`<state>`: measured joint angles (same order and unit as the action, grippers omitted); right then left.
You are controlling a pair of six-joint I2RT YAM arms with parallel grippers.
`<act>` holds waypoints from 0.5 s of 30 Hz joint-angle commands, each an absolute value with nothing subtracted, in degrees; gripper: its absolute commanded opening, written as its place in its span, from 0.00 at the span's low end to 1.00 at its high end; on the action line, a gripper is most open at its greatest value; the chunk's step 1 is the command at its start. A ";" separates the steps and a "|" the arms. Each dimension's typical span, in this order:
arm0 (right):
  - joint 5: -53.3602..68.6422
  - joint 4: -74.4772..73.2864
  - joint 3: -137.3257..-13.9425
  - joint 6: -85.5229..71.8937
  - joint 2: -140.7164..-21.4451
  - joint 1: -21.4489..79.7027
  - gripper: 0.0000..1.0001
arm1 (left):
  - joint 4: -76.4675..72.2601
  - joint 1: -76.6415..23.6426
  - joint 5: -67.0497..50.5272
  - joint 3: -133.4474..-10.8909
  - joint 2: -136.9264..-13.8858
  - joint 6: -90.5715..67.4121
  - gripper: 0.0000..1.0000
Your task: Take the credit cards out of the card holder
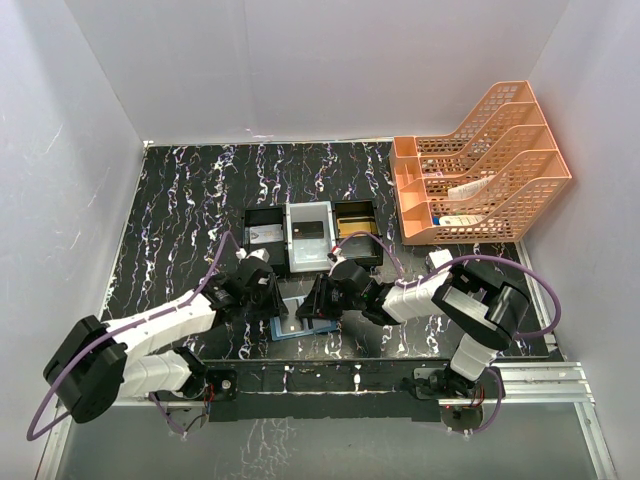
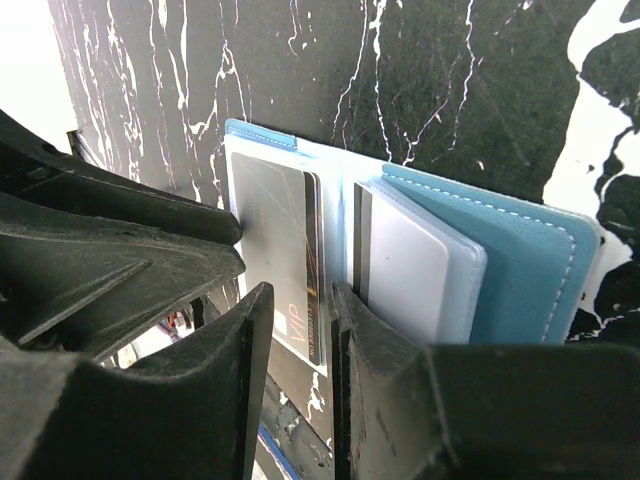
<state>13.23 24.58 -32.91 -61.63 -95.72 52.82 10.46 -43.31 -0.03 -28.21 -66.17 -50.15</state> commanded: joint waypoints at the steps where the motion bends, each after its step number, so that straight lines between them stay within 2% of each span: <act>1: 10.11 20.81 -33.78 -60.56 -96.52 52.91 0.27 | 14.78 -43.34 2.36 -30.59 -63.38 -49.39 0.28; 5: 10.27 21.27 -33.91 -60.73 -96.89 52.90 0.27 | 14.13 -43.33 2.19 -29.33 -64.20 -49.91 0.29; 15: 11.60 21.89 -35.23 -60.79 -97.66 52.84 0.27 | 8.24 -43.36 -1.80 -27.36 -67.76 -50.36 0.22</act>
